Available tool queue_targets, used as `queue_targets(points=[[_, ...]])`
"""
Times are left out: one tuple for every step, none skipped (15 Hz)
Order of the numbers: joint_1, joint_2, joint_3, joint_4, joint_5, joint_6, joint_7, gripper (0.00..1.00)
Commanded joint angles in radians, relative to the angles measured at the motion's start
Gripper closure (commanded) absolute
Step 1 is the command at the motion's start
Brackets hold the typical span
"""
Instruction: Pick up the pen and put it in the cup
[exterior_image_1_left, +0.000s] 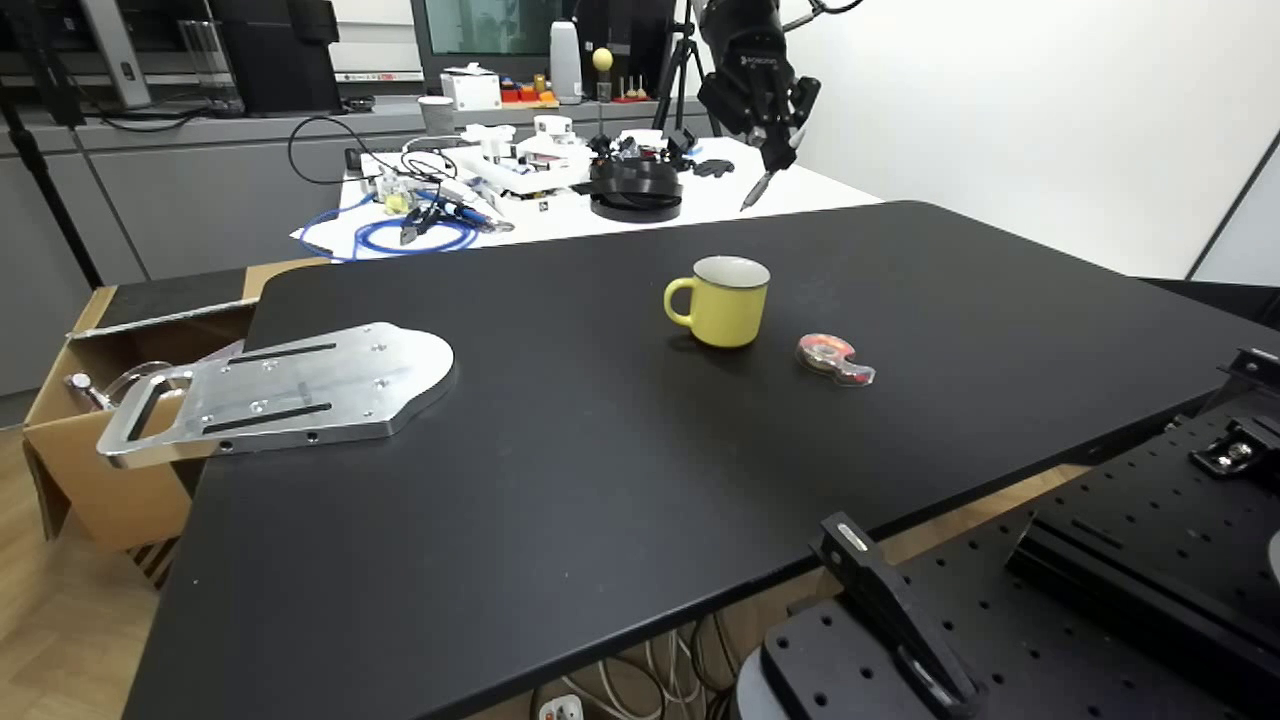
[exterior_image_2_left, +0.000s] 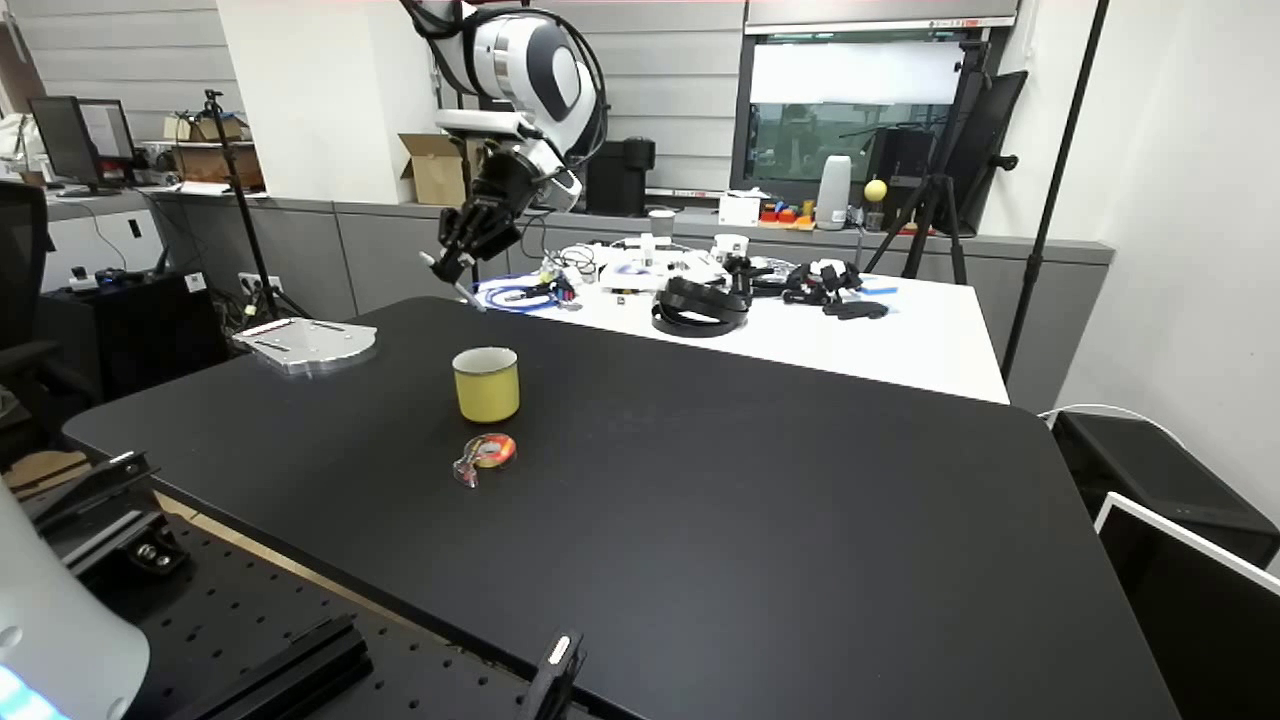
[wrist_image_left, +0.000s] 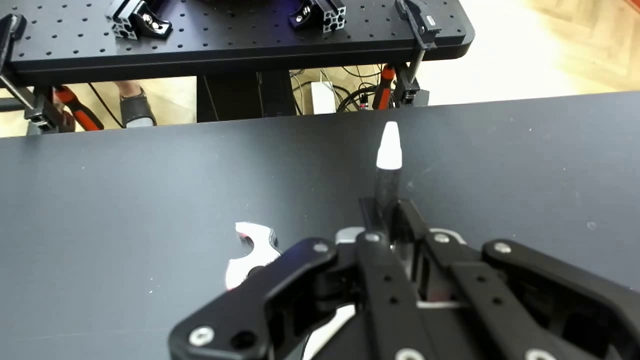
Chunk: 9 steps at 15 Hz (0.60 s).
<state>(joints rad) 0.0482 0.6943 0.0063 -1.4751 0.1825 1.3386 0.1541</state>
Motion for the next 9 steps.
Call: queue_targets(points=[[-0.004,0.060,0.002,0.085,0.020,-0.047,0.030,0.97],[-0.004,0.069,0.000,0.086,0.020,-0.044,0.031,0.97],[-0.005,0.077,0.000,0.089,0.022,-0.042,0.029,0.97],[-0.006,0.085,-0.001,0.089,0.025,-0.032,0.029,0.97],[-0.006,0.094,-0.001,0.088,0.027,-0.024,0.026,0.97],[-0.005,0.101,-0.002,0.085,0.025,-0.013,0.025,0.97],[-0.004,0.107,-0.001,0.082,0.024,0.000,0.022,0.97],[-0.006,0.114,0.000,0.078,0.028,0.014,0.019,0.97],[-0.007,0.121,0.000,0.074,0.032,0.028,0.020,0.97]])
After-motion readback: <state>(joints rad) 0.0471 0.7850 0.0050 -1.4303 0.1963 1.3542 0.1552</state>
